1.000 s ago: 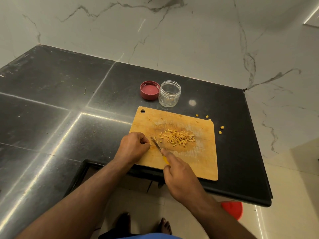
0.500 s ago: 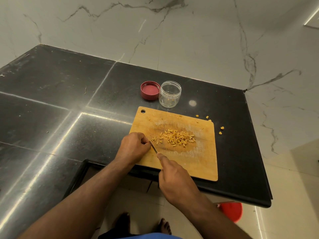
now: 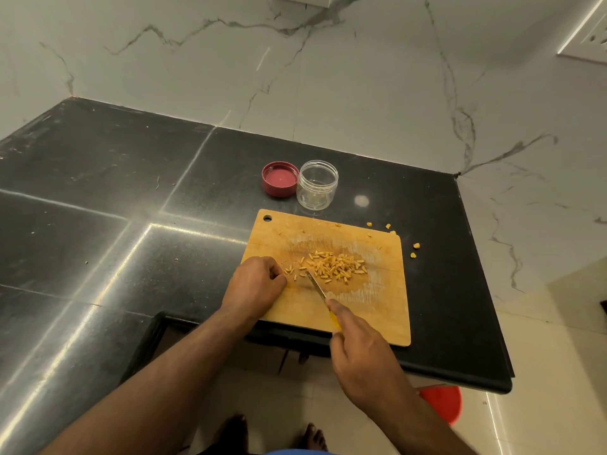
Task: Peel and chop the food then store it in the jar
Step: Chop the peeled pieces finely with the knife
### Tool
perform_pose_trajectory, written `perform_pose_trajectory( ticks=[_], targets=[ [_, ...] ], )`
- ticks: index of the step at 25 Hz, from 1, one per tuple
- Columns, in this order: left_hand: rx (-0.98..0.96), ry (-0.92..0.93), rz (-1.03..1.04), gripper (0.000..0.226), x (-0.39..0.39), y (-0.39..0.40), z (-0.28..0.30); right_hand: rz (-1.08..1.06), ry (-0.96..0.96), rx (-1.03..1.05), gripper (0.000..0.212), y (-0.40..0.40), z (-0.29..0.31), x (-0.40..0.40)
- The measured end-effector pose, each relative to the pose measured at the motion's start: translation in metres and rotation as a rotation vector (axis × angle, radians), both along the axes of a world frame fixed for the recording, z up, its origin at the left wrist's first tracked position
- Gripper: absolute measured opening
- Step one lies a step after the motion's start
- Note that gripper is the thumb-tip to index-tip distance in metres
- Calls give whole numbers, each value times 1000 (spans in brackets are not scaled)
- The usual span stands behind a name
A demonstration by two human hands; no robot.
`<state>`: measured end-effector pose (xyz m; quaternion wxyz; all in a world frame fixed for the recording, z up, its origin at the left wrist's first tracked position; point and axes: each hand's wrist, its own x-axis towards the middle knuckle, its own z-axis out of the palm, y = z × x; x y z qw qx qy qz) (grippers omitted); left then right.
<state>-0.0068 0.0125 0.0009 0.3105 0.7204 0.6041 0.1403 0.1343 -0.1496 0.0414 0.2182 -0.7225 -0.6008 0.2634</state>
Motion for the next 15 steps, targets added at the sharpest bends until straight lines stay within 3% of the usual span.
perform_pose_trajectory(
  ticks=[5,11,15],
  targets=[
    [-76,-130,-23,20,14,6,9,-32,59,-21,50,1,-4,-7],
    [-66,-60,-42,23,-8,16,8,-23,50,-82,50,2,-13,-7],
    [-38,-124,-171,28,-5,6,13,-208,279,-89,48,2,-9,7]
  ],
)
